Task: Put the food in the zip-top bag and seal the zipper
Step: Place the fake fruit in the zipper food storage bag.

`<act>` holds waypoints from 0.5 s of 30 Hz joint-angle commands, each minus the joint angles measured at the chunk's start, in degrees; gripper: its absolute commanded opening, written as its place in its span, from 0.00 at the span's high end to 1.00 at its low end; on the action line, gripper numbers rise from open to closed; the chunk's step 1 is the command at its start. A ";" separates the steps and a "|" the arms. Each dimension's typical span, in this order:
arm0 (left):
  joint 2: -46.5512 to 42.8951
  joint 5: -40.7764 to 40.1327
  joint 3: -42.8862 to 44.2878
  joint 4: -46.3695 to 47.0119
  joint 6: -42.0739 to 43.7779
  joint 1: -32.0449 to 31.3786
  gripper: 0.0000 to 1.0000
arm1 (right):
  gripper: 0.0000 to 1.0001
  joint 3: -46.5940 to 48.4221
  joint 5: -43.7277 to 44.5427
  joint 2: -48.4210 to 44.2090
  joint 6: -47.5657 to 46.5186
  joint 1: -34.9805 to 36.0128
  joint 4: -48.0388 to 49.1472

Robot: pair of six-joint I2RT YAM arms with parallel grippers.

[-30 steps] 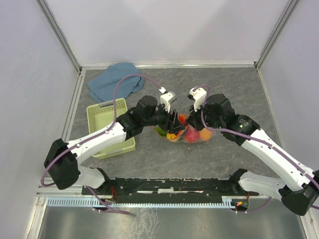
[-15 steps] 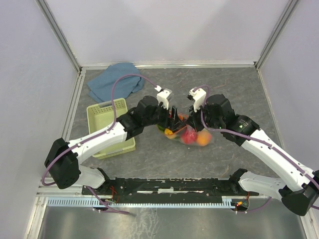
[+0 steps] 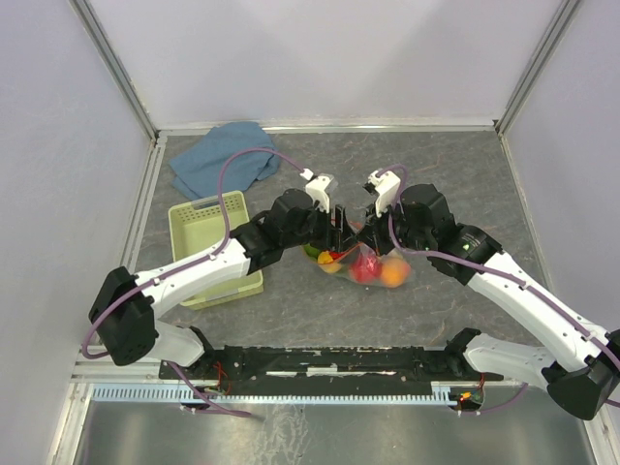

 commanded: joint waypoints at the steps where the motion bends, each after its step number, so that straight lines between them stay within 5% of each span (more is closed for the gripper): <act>1: 0.63 -0.12 2.40 2.47 -1.57 -1.14 0.37 | 0.98 -0.24 -1.64 -0.87 2.54 0.29 7.78; 7: -1.47 0.36 3.49 2.93 1.50 -1.61 0.37 | 0.98 -0.48 -6.73 -0.21 4.99 0.31 11.14; 15: -0.32 -6.35 6.32 -11.11 1.75 -1.85 0.37 | 0.98 -1.02 -6.26 -2.19 4.31 0.27 11.57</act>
